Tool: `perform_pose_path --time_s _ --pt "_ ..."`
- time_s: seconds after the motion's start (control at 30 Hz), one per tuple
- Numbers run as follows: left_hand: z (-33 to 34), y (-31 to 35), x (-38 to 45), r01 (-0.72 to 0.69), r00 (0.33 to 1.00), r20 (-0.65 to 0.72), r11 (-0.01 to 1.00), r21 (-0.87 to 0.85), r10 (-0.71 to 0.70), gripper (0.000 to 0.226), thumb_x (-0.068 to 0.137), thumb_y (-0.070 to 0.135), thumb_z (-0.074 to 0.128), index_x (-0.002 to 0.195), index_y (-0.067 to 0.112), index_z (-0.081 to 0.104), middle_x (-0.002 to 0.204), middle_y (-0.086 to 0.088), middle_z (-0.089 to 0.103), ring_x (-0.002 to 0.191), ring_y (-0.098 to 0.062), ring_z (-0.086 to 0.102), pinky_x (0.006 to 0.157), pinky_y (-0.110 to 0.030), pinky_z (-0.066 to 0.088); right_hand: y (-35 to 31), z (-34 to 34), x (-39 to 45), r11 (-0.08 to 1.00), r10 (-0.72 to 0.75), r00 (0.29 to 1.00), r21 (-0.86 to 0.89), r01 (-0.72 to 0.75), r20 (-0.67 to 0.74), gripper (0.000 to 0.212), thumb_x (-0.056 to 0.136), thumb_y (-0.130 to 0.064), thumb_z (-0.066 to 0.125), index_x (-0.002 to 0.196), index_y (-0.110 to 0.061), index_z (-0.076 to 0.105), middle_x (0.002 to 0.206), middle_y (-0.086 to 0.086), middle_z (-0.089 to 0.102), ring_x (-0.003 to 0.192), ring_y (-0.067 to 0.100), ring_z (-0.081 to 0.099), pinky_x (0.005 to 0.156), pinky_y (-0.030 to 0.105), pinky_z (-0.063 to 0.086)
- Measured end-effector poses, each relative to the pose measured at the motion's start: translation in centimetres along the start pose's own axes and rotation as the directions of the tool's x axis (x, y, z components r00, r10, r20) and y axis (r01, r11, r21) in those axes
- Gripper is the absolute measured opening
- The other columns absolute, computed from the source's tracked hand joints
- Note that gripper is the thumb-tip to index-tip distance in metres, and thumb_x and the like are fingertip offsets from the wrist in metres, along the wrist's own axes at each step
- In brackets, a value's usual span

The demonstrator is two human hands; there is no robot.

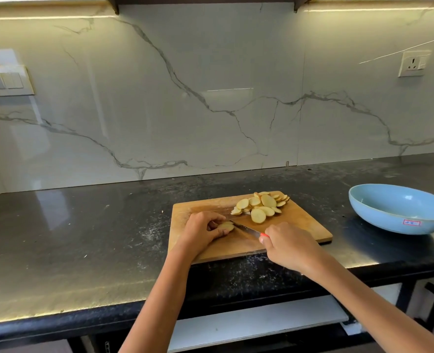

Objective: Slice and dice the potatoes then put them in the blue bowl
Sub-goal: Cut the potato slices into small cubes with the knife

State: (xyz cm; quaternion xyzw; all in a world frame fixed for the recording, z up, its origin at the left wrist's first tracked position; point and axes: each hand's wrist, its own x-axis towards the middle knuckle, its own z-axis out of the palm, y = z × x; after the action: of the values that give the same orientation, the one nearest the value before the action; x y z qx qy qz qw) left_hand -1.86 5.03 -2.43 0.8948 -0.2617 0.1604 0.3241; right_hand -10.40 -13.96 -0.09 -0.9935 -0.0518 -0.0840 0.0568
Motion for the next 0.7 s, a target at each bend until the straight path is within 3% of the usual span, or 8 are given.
perform_pose_path --time_s 0.17,0.33,0.43,0.57,0.7 --pt "0.2 0.2 0.1 0.0 1.0 0.002 1.0 0.029 0.0 0.026 0.082 0.027 0.07 0.106 0.018 0.07 0.097 0.004 0.068 0.078 -0.004 0.054 0.065 -0.008 0.04 -0.9 -0.1 -0.5 1.0 0.017 0.999 0.014 -0.017 0.027 0.026 0.1 -0.027 0.037 0.085 -0.013 0.053 0.067 -0.004 0.041 0.064 0.013 0.046 0.046 0.02 0.026" --pt "0.0 0.4 -0.1 0.024 0.999 -0.038 0.999 0.029 -0.023 0.029 0.076 0.028 0.075 0.102 0.013 0.071 0.087 0.003 0.068 0.076 -0.008 0.055 0.067 -0.016 0.044 -1.7 -0.3 0.0 1.0 0.019 0.999 -0.004 -0.019 0.047 0.04 0.1 -0.027 0.038 0.061 -0.017 0.038 0.062 -0.002 0.042 0.056 0.012 0.042 0.046 0.022 0.027" --pt "-0.3 0.4 -0.1 0.04 0.998 -0.043 0.999 0.004 -0.04 0.032 0.075 0.024 0.076 0.103 0.011 0.07 0.082 0.005 0.063 0.071 -0.005 0.052 0.063 -0.007 0.041 -1.6 -0.5 0.2 1.0 0.029 0.998 -0.009 -0.029 0.054 0.04 0.1 -0.028 0.038 0.062 -0.016 0.039 0.063 -0.001 0.044 0.057 0.013 0.043 0.048 0.023 0.029" --pt "-0.3 0.4 -0.2 0.037 0.999 -0.012 0.999 0.001 -0.037 0.026 0.078 0.024 0.073 0.102 0.014 0.071 0.094 0.0 0.07 0.077 -0.005 0.054 0.064 -0.007 0.042 -1.2 -0.8 0.0 0.998 0.062 0.996 0.016 -0.063 0.058 0.038 0.101 -0.028 0.037 0.065 -0.016 0.042 0.065 -0.002 0.044 0.055 0.009 0.04 0.048 0.022 0.029" --pt "-0.6 0.5 -0.2 0.048 0.999 0.0 0.999 0.002 -0.048 0.028 0.079 0.024 0.073 0.105 0.014 0.07 0.091 0.006 0.066 0.069 0.002 0.051 0.063 -0.003 0.04 -1.1 -1.0 -0.1 0.997 0.066 0.997 0.028 -0.067 0.033 0.029 0.101 -0.027 0.035 0.08 -0.013 0.05 0.067 -0.003 0.045 0.056 0.009 0.041 0.047 0.022 0.029"
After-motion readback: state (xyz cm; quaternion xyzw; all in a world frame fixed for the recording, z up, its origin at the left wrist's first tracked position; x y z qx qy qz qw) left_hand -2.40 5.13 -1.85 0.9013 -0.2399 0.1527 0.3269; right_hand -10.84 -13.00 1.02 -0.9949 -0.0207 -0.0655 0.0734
